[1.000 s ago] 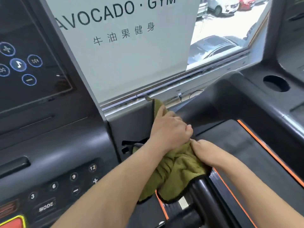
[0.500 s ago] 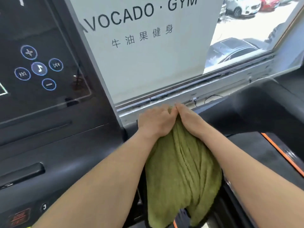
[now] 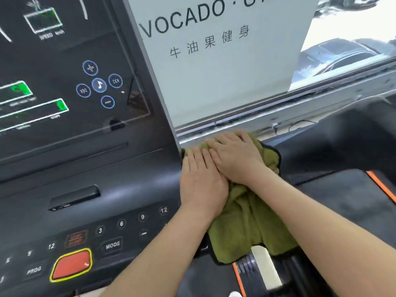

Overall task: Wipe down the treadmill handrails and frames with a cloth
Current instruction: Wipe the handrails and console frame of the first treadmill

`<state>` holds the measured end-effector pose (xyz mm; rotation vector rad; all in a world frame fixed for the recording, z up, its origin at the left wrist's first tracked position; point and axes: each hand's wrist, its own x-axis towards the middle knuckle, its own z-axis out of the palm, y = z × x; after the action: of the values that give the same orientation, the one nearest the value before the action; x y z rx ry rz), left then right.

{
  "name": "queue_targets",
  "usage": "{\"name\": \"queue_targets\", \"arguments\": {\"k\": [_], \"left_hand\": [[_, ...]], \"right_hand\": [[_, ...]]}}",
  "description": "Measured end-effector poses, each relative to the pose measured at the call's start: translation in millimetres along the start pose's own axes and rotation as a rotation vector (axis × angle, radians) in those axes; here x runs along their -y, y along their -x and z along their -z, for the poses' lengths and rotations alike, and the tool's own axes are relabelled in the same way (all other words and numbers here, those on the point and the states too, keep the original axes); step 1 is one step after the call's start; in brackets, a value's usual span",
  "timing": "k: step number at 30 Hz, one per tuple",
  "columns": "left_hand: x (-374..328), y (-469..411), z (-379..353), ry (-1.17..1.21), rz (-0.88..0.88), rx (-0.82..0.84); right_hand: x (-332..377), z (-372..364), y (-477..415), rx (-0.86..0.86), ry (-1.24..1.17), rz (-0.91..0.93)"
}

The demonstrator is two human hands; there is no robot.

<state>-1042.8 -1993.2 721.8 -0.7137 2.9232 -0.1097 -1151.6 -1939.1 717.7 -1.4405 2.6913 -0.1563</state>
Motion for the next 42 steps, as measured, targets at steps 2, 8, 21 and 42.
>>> {"name": "queue_targets", "arguments": {"k": [2, 8, 21, 42], "left_hand": [[-4.4, 33.3, -7.1, 0.045, -0.02, -0.011], [-12.9, 84.9, -27.5, 0.138, -0.155, -0.027], [-45.9, 44.9, -30.0, 0.184, -0.254, -0.113], [-32.5, 185.0, -34.4, 0.459, -0.697, 0.001]], "right_hand": [[6.7, -5.3, 41.7, 0.002, -0.002, -0.032], [4.6, -12.3, 107.9, 0.066, -0.035, -0.268], [-27.2, -10.7, 102.7, 0.059, -0.434, -0.589], [58.8, 21.5, 306.2, 0.138, 0.099, -0.892]]}}
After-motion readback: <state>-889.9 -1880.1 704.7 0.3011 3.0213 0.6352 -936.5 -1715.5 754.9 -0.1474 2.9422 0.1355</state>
